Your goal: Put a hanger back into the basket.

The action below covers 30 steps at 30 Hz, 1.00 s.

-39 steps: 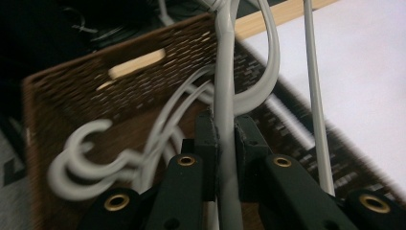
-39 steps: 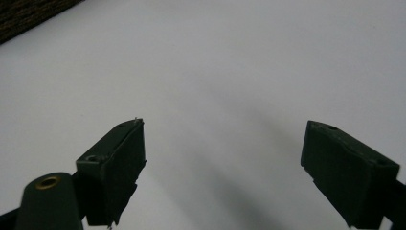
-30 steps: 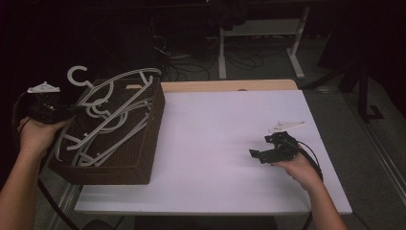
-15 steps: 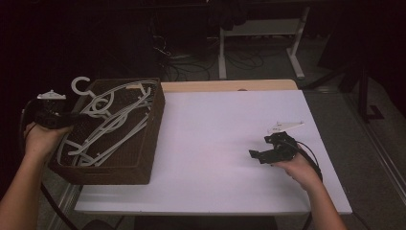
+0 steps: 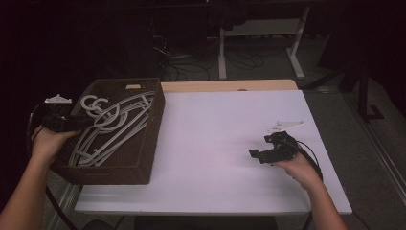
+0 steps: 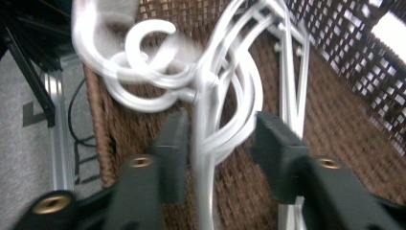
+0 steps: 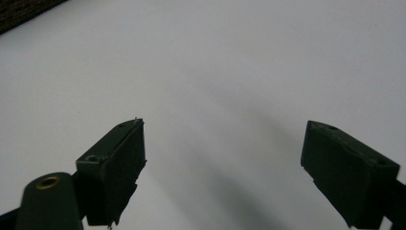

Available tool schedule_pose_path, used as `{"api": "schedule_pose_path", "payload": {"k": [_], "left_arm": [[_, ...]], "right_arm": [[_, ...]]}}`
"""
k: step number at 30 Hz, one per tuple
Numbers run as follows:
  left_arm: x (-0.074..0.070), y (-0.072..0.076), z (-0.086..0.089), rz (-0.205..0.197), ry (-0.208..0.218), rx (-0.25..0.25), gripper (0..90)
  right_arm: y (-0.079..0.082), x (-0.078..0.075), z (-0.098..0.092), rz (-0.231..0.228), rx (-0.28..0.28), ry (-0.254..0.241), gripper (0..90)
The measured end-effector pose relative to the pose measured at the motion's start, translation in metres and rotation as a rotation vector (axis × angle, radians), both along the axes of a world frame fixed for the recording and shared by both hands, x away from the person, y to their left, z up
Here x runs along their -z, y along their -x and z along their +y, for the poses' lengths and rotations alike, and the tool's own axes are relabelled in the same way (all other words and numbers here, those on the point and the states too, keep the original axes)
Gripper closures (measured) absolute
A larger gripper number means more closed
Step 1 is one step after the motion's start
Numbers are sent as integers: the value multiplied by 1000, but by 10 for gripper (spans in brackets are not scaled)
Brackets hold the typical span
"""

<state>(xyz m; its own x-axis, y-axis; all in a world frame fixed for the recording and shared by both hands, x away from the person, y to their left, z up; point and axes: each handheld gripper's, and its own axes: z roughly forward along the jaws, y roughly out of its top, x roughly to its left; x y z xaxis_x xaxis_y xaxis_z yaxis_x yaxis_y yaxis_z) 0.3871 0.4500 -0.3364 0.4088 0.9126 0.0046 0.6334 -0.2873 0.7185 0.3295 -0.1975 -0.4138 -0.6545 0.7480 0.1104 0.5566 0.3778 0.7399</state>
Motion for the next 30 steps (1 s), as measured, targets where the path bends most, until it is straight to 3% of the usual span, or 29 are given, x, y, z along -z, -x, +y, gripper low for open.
{"api": "schedule_pose_path", "payload": {"k": [7,16,21,23,30], "left_arm": [[-13,6,-22,-40,85,70,371],[-28,17,-77,-86,243,266,251],[-30,24,-102,-111,272,334,189],[-29,30,-120,-119,277,391,176],[-18,43,-151,-119,287,488,130]], "right_arm": [[0,-9,3,-12,-17,-8,140],[0,-34,5,-56,-40,-60,130],[1,-45,5,-75,-46,-64,122],[1,-52,5,-88,-51,-70,101],[2,-69,7,-110,-65,-97,39]]}}
